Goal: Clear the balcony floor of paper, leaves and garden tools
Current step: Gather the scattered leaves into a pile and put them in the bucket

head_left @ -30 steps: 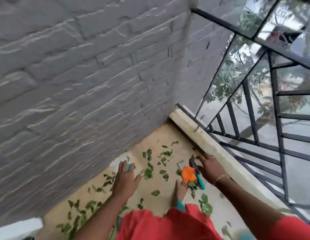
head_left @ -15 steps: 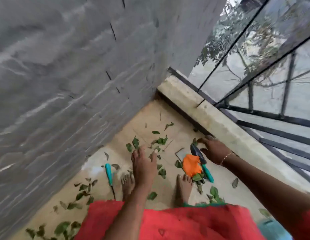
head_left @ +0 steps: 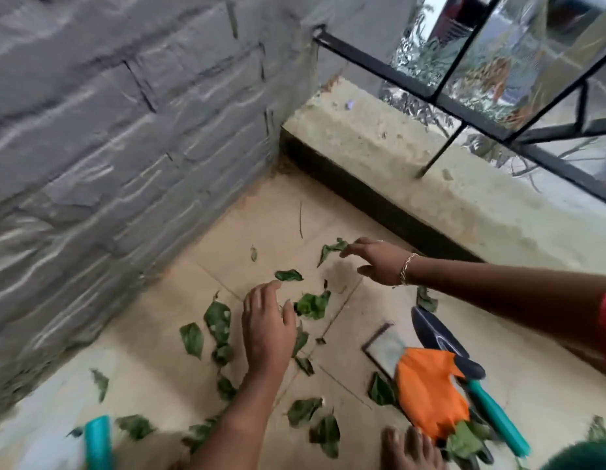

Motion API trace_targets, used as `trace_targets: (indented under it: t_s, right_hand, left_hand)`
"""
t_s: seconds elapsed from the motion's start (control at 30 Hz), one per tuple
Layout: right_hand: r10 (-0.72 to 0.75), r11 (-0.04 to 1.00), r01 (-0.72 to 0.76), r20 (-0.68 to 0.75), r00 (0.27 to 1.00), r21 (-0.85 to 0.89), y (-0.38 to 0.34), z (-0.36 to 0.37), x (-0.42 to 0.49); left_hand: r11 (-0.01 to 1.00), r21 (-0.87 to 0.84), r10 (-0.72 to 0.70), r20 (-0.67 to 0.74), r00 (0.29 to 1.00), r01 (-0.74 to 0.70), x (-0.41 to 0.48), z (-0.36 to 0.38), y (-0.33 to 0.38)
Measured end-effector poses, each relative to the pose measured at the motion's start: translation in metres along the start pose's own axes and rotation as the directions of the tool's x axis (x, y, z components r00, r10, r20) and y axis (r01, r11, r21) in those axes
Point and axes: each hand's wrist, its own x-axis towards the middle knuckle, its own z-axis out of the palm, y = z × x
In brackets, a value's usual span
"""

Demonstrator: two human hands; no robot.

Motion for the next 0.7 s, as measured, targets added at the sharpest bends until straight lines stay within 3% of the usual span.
trace_targets:
  t_s: [0.1, 0.2, 0.27, 0.3, 0.37, 0.4, 0.47, 0.5, 0.53, 0.6, 0.7]
  right_hand:
    - [0.041, 0.997, -0.039, -0.028, 0.999, 0.069, 0.0, -0.005, 0.021]
    - [0.18, 0.975, -0.163, -0.11, 0.977, 0.15, -0.01, 0.003, 0.045]
    - [0.172, 0.983, -0.163, -0.113, 0.979, 0.085, -0.025, 0.027, 0.048]
    - [0.106, 0.994, -0.104, -0.117, 0.988, 0.022, -0.033, 0.043, 0.045]
    - [-0.152, 0.987, 0.149, -0.06, 0.987, -0.064, -0.056, 0.073, 0.022]
    - [-0.313, 0.948, 0.314, 0.028, 0.949, -0.048, -0.067, 0.084, 0.006]
    - [-0.603, 0.795, 0.603, 0.204, 0.771, 0.068, -0.086, 0.093, -0.025]
    - [-0.682, 0.724, 0.685, 0.225, 0.696, 0.076, -0.091, 0.092, -0.033]
    - [-0.704, 0.704, 0.709, 0.189, 0.684, 0.055, -0.092, 0.086, -0.034]
    - [-0.594, 0.804, 0.594, 0.032, 0.803, 0.011, -0.084, 0.074, -0.014]
    - [-0.256, 0.966, 0.251, -0.08, 0.963, -0.069, -0.066, 0.058, 0.028]
  left_hand:
    - [0.999, -0.042, -0.034, -0.044, 0.998, 0.032, 0.007, 0.001, 0.001]
    - [0.989, -0.085, -0.127, -0.079, 0.989, 0.12, -0.007, -0.001, -0.005]
    - [0.988, -0.061, -0.145, -0.084, 0.986, 0.14, -0.015, 0.001, -0.014]
    - [0.986, -0.042, -0.162, -0.086, 0.983, 0.159, -0.016, 0.003, -0.019]
    - [0.98, -0.025, -0.2, -0.106, 0.974, 0.199, -0.011, 0.004, -0.029]
    - [0.978, -0.027, -0.209, -0.12, 0.97, 0.208, -0.008, 0.003, -0.032]
    - [0.975, -0.033, -0.22, -0.145, 0.965, 0.218, -0.003, 0.0, -0.031]
    - [0.973, -0.042, -0.229, -0.157, 0.961, 0.225, -0.002, -0.001, -0.03]
    - [0.972, -0.052, -0.234, -0.169, 0.957, 0.229, -0.002, -0.003, -0.03]
    - [0.974, -0.055, -0.224, -0.195, 0.955, 0.218, -0.003, -0.004, -0.033]
    - [0.969, -0.034, -0.246, -0.186, 0.951, 0.244, -0.003, -0.001, -0.044]
